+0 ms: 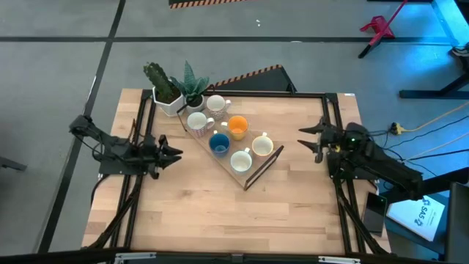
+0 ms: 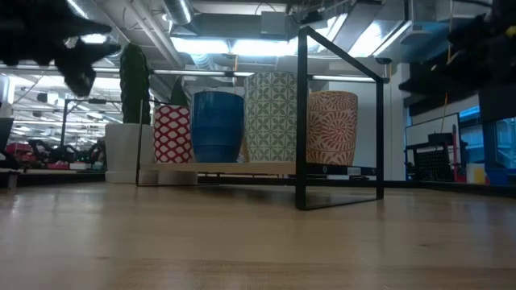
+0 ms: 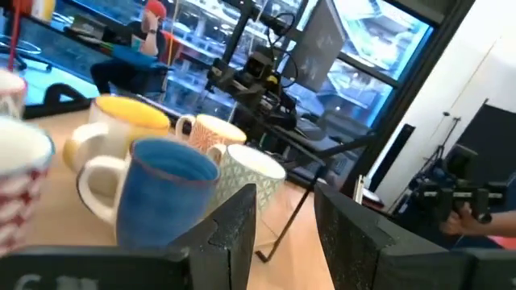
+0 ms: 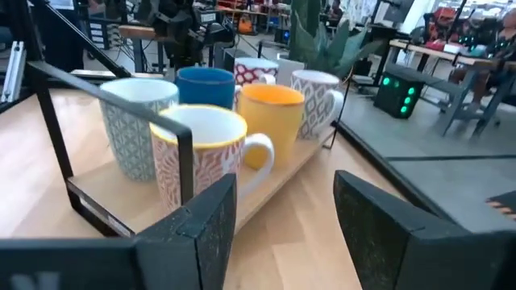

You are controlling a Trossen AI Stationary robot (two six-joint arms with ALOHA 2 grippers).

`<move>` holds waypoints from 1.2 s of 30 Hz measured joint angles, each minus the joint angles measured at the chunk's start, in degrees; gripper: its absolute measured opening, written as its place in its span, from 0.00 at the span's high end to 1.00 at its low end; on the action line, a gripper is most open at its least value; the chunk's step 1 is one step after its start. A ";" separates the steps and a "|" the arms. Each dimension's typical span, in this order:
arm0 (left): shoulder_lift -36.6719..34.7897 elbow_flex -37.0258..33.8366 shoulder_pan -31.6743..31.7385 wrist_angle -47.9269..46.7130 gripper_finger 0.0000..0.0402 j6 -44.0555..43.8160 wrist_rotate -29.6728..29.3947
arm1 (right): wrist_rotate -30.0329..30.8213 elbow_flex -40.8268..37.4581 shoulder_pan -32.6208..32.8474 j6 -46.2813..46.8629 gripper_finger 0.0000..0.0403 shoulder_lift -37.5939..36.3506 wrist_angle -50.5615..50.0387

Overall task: Place coffee mugs
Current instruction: Return to Home Position

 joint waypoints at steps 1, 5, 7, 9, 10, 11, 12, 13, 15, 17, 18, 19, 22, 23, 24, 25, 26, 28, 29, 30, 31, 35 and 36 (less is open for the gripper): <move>-0.49 -1.77 -0.07 1.44 0.70 -0.08 0.05 | 0.01 -1.21 0.00 0.26 0.52 0.00 1.15; -1.09 -2.00 -0.25 -3.48 0.70 -3.03 -1.26 | 0.60 -4.84 -0.02 1.44 0.52 0.06 5.97; -1.04 -2.00 -0.38 -3.35 0.70 -1.09 -1.42 | 2.12 -4.87 -0.02 1.01 0.52 0.22 6.68; -0.98 -1.98 -0.29 -3.39 0.70 0.39 -1.81 | 3.34 -5.09 -0.02 0.31 0.52 0.08 6.59; -0.99 -1.98 -0.27 -3.38 0.70 0.73 -2.14 | 3.56 -5.08 -0.04 0.08 0.52 -0.02 6.57; -0.98 -1.98 -0.28 -3.39 0.70 0.85 -2.60 | 3.82 -5.07 -0.03 -0.01 0.52 0.00 6.60; -0.97 -1.98 -0.29 -3.39 0.70 0.91 -2.91 | 4.33 -5.07 -0.02 -0.04 0.52 0.04 6.46; -0.99 -1.98 -0.27 -3.39 0.70 1.08 -3.10 | 5.12 -5.06 -0.02 -0.05 0.52 0.04 6.42; -0.97 -1.98 -0.27 -3.39 0.70 1.98 -2.99 | 7.03 -5.06 -0.02 -0.08 0.52 0.04 6.26; -0.97 -1.98 -0.29 -3.39 0.70 3.28 -2.36 | 8.98 -5.06 -0.02 -0.39 0.52 0.04 6.14; -0.99 -1.98 -0.29 -3.39 0.70 3.40 -2.05 | 9.94 -5.06 -0.02 -1.14 0.52 0.04 6.00; -0.99 -1.98 -0.28 -3.41 0.70 3.43 -1.99 | 10.69 -5.06 -0.02 -2.02 0.52 0.04 5.95; -0.99 -1.98 -0.27 -3.41 0.70 3.47 -1.98 | 11.54 -5.06 -0.02 -3.11 0.52 0.04 5.83; -0.99 -1.98 -0.27 -3.41 0.70 3.48 -1.98 | 11.55 -5.06 -0.02 -3.14 0.52 0.04 5.83; -0.99 -1.98 -0.27 -3.43 0.70 3.49 -1.96 | 11.55 -5.06 -0.02 -3.14 0.52 0.04 5.80; -0.99 -1.98 -0.27 -3.44 0.70 3.47 -1.95 | 11.53 -5.06 -0.02 -3.14 0.52 0.04 5.80; -0.99 -1.98 -0.27 -3.44 0.70 3.49 -1.96 | 11.55 -5.06 -0.02 -3.14 0.52 0.04 5.80; -0.99 -1.98 -0.27 -3.44 0.70 3.49 -1.94 | 11.55 -5.06 -0.02 -3.14 0.52 0.04 5.80; -0.99 -1.98 -0.27 -3.44 0.70 3.49 -1.95 | 11.55 -5.06 -0.02 -3.14 0.52 0.04 5.78; -0.99 -1.98 -0.27 -3.44 0.70 3.49 -1.94 | 11.55 -5.06 -0.02 -3.14 0.52 0.04 5.78; -0.99 -1.98 -0.27 -3.44 0.70 3.49 -1.92 | 11.55 -5.06 -0.02 -3.14 0.52 0.04 5.78; -0.99 -1.98 -0.27 -3.46 0.70 3.49 -1.90 | 11.55 -5.06 -0.02 -3.15 0.52 0.04 5.76; -0.99 -1.98 -0.27 -3.46 0.70 3.49 -1.90 | 11.55 -5.06 -0.02 -3.14 0.52 0.04 5.76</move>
